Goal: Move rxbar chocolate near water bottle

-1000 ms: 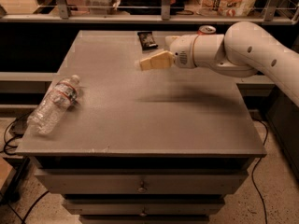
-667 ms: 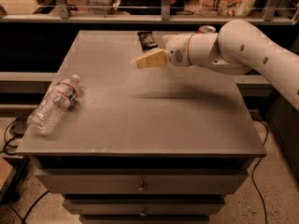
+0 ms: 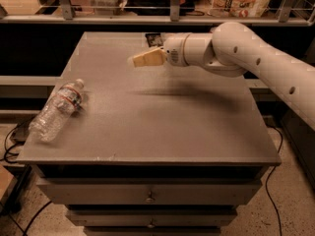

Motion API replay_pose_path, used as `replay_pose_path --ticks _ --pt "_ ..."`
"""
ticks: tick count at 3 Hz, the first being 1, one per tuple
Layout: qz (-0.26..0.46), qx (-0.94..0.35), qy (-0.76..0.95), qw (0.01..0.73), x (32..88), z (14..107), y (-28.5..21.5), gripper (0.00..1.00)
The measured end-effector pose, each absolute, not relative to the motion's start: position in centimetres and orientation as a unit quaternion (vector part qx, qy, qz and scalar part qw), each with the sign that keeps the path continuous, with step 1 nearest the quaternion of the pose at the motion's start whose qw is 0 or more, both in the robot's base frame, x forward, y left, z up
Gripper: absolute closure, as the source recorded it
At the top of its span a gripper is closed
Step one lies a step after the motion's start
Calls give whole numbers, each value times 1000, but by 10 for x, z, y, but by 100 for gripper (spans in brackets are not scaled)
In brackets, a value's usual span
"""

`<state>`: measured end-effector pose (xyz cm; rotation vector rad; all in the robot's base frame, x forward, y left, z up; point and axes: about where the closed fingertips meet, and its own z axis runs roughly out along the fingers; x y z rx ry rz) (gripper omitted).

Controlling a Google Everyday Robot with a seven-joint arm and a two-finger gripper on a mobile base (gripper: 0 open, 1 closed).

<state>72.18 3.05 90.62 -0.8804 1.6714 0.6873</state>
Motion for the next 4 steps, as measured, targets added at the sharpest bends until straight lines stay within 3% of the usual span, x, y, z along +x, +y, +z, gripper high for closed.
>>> replay_pose_path --ticks 4 --pt "252 -272 742 558 788 883 25 0"
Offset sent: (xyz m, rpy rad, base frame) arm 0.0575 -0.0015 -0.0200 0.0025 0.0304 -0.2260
